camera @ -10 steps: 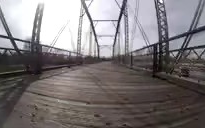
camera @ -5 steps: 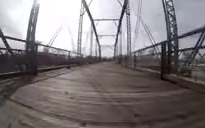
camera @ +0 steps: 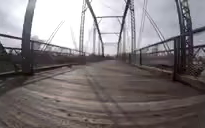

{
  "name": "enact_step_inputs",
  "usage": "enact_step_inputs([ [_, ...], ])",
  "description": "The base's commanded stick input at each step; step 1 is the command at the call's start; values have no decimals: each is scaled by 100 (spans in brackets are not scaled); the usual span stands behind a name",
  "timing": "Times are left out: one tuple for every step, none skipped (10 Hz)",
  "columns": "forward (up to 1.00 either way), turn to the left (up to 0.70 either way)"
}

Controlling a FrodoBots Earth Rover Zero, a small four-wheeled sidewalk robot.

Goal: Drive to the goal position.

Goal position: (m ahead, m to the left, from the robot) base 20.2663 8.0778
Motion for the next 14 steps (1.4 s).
enact_step_inputs([
  [100, 0],
  [100, 0],
  [100, 0],
  [100, 0],
  [100, 0],
  [100, 0],
  [100, 0],
  [100, 0],
  [100, 0],
  [100, 0],
  [100, 0],
  [100, -1],
  [100, -6],
  [100, -14],
])
